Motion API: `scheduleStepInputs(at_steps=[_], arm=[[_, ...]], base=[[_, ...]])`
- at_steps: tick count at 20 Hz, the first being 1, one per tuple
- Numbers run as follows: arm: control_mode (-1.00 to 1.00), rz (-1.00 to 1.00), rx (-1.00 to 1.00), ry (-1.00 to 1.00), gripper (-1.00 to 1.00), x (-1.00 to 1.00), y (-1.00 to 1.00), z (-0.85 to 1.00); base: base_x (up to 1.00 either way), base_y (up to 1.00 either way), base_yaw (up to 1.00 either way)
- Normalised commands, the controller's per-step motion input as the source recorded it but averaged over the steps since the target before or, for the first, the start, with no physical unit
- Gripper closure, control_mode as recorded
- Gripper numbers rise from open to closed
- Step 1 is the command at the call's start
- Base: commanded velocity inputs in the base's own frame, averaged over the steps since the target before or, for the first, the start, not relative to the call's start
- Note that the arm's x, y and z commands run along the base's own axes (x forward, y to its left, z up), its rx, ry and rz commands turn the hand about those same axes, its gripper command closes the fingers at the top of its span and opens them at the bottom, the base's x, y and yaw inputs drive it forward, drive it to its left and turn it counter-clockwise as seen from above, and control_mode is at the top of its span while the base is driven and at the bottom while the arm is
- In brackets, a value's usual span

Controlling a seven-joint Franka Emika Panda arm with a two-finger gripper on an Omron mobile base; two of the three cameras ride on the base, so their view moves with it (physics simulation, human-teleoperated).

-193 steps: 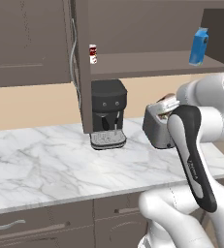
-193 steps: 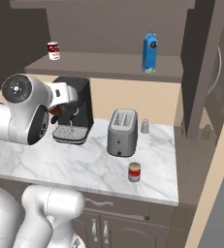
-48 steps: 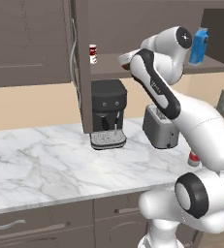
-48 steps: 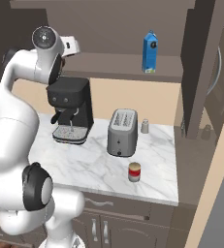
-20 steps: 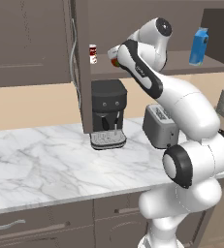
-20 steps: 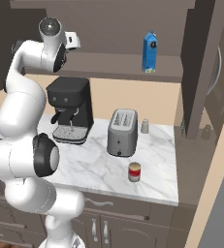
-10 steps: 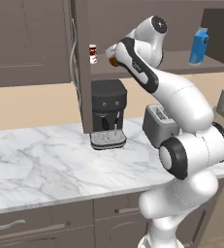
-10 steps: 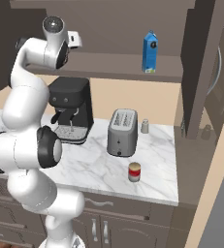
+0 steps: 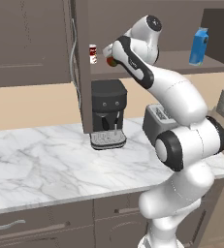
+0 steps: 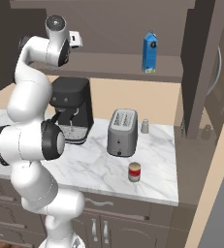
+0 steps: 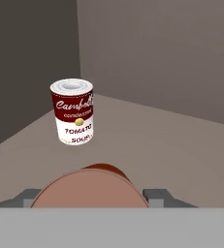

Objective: Pick the cans from the counter and place them in their designated side in the cabinet.

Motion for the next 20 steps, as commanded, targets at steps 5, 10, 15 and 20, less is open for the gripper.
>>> scheduleStepInputs(at_steps=[5,10,15,20], arm=[[-1.00,0.00,0.00,0.03,1.00,0.22,0.09,-0.01],[-1.00,0.00,0.00,0.02,1.00,0.22,0.08,-0.01],[-1.00,0.00,0.00,0.02,1.00,0.23,0.06,-0.01],[-1.00,0.00,0.00,0.01,1.00,0.19,0.02,-0.03]], base=[[0.00,0.00,0.00],[0.00,0.00,0.00],[0.00,0.00,0.00],[0.00,0.00,0.00]])
